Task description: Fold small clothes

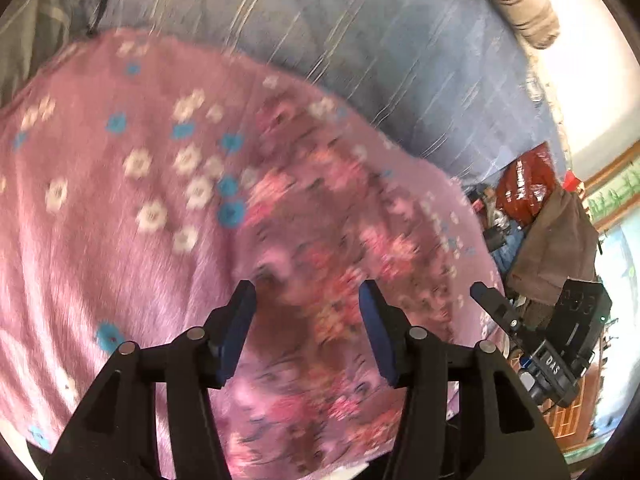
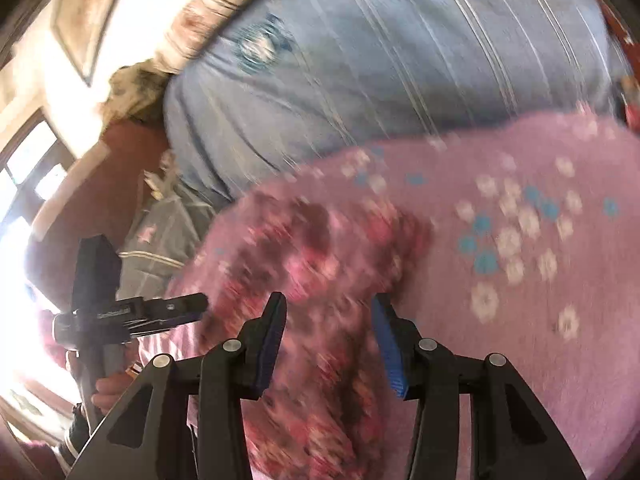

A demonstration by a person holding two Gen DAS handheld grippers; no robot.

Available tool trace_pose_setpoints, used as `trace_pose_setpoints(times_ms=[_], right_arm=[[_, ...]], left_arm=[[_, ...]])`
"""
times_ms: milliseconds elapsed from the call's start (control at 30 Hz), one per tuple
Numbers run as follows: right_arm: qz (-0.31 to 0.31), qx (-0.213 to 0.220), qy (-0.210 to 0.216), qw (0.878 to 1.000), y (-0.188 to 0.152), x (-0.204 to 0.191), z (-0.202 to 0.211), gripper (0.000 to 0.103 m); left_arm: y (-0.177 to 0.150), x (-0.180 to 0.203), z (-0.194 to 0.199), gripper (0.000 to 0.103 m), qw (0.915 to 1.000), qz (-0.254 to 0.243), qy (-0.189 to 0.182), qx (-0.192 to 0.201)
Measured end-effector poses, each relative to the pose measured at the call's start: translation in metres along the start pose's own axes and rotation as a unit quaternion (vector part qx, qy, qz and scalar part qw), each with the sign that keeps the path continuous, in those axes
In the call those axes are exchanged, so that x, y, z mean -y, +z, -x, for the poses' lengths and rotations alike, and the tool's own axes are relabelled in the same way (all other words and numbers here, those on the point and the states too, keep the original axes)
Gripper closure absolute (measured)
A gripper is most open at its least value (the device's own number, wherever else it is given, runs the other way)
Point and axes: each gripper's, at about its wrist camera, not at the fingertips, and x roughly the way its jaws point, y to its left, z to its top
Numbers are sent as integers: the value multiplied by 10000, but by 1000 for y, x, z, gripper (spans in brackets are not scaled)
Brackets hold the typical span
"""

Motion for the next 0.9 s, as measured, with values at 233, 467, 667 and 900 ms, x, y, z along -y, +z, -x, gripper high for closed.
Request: trace_pose_setpoints(times_ms=[233, 467, 667, 900], right_arm=[[369, -416, -256, 9981, -4, -2, -51, 65], [437, -586, -365, 9967, -19, 12, -70, 66], [410, -514, -312, 9973, -12, 7, -45, 62], [217, -728, -626, 9951, -37, 26, -39, 51]], left_arm=[[10, 18, -33, 40, 9969, -606, 506, -6], [3, 5, -60, 35, 9921, -891, 856, -215], [4, 3, -32, 35, 9959, -748, 409, -302], [-23, 6, -42, 35, 9890, -1196, 809, -327]])
